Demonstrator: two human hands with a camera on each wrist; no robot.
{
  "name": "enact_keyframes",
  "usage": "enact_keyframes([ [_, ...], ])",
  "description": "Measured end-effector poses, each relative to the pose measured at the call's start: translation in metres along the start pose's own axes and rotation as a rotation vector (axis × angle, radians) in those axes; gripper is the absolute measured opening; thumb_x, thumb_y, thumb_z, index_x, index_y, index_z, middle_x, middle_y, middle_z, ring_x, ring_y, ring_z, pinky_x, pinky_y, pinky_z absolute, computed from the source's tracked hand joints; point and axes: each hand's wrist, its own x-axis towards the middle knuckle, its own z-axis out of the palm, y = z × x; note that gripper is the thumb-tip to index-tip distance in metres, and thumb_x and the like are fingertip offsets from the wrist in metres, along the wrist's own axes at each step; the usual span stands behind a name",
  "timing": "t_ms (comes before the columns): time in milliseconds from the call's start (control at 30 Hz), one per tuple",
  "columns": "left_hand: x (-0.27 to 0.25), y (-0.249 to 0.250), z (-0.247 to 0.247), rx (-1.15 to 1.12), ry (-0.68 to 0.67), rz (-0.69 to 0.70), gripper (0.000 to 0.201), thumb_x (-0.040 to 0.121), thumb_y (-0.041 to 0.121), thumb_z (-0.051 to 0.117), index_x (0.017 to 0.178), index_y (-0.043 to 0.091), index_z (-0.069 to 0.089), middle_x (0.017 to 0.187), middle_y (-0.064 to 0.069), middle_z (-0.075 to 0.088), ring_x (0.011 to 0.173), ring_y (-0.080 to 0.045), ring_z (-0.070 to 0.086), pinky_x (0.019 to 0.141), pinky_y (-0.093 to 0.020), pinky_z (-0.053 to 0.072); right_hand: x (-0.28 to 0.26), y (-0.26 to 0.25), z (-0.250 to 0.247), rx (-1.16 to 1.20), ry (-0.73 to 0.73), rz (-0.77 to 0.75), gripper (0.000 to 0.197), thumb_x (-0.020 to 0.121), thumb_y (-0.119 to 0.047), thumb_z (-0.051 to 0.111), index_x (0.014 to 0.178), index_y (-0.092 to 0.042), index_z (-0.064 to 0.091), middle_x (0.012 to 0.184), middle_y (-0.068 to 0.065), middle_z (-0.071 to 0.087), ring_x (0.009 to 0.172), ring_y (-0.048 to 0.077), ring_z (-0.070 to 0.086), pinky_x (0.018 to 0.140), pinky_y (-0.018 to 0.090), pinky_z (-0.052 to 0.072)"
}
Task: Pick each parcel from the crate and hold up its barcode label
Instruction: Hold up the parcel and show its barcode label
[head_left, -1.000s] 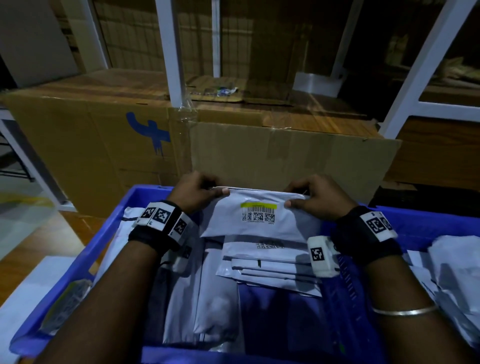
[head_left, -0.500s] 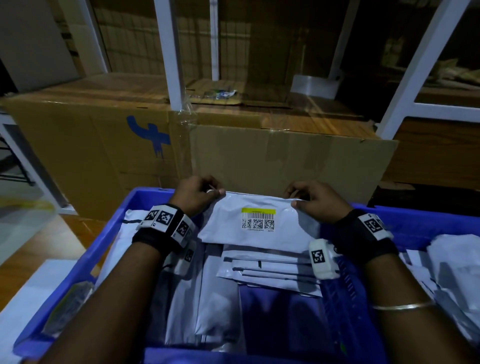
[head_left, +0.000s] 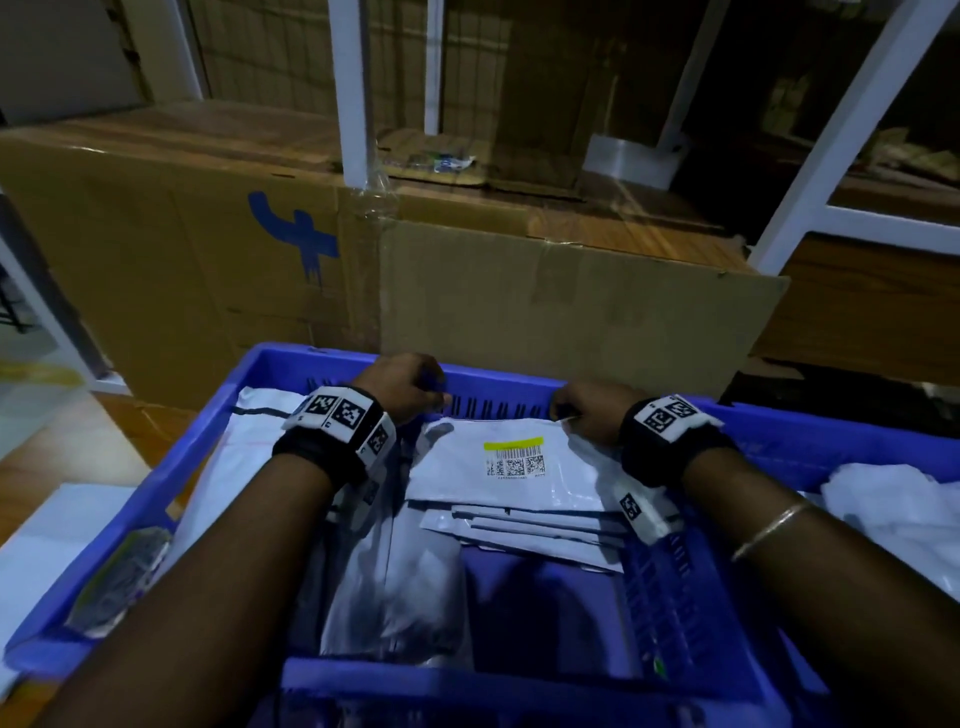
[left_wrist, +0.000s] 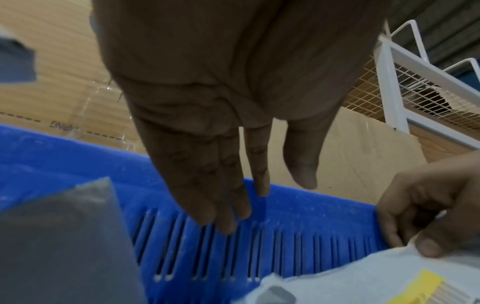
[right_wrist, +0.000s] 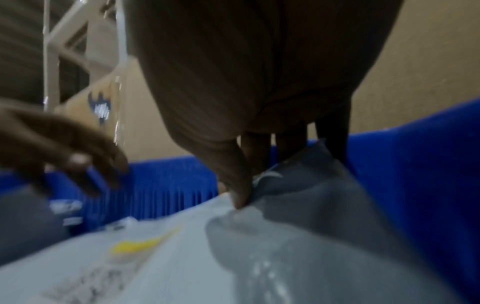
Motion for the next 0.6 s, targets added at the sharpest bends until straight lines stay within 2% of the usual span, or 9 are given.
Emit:
enact_keyframes([
  [67, -0.001, 0.001, 0.000, -0.007, 0.013, 0.001, 0.028, 0.084, 0.035, 0.072, 0.106, 0.018, 0.067, 0.109, -0.006, 0.069, 0.103, -0.024, 0.061, 0.087, -0.034, 0.050, -0.001, -0.006, 0.003, -0.073, -0.001, 0.017, 0.012, 0.082, -0.019, 0.059, 0.091, -0.027, 0.062, 0.095, 0.000, 0.066, 0.090, 0.025, 0.064, 0.074, 0.025, 0.045],
  [167, -0.001, 0.002, 0.001, -0.031, 0.011, 0.003, 0.027, 0.084, 0.037, 0.071, 0.103, 0.019, 0.068, 0.105, -0.006, 0.069, 0.101, -0.023, 0.062, 0.086, -0.034, 0.051, 0.000, -0.014, -0.001, -0.170, -0.070, 0.004, 0.024, 0.081, -0.023, 0.065, 0.104, -0.025, 0.067, 0.108, 0.005, 0.069, 0.098, 0.027, 0.064, 0.080, 0.028, 0.049],
  [267, -0.001, 0.004, 0.001, -0.007, 0.006, -0.001, 0.031, 0.085, 0.041, 0.070, 0.107, 0.019, 0.067, 0.105, -0.006, 0.068, 0.100, -0.023, 0.062, 0.084, -0.032, 0.050, -0.003, -0.026, -0.016, -0.201, -0.091, -0.029, 0.030, 0.082, -0.031, 0.069, 0.110, -0.020, 0.066, 0.111, 0.007, 0.068, 0.098, 0.027, 0.063, 0.076, 0.026, 0.044],
  [400, 0.000, 0.006, -0.001, 0.005, -0.001, -0.001, 0.032, 0.086, 0.042, 0.068, 0.108, 0.019, 0.067, 0.108, -0.009, 0.068, 0.103, -0.025, 0.062, 0.087, -0.033, 0.050, -0.008, -0.057, -0.018, -0.231, -0.133, -0.135, 0.042, 0.081, -0.049, 0.072, 0.110, -0.020, 0.063, 0.107, 0.004, 0.066, 0.088, 0.022, 0.056, 0.072, 0.025, 0.037],
  [500, -0.002, 0.008, -0.003, 0.000, 0.002, 0.003, 0.031, 0.086, 0.043, 0.067, 0.108, 0.021, 0.067, 0.110, -0.008, 0.068, 0.103, -0.024, 0.062, 0.089, -0.035, 0.050, -0.005, -0.078, -0.005, -0.247, -0.235, -0.188, 0.063, 0.075, -0.062, 0.073, 0.122, -0.021, 0.061, 0.118, 0.004, 0.065, 0.105, 0.024, 0.060, 0.083, 0.030, 0.047],
  [600, -0.005, 0.010, -0.005, -0.015, 0.006, 0.014, 0.029, 0.087, 0.042, 0.067, 0.108, 0.022, 0.066, 0.110, -0.007, 0.068, 0.103, -0.023, 0.062, 0.089, -0.037, 0.051, 0.000, -0.087, 0.003, -0.313, -0.301, -0.151, 0.073, 0.075, -0.059, 0.074, 0.134, -0.022, 0.052, 0.131, 0.006, 0.059, 0.121, 0.028, 0.054, 0.096, 0.036, 0.046],
])
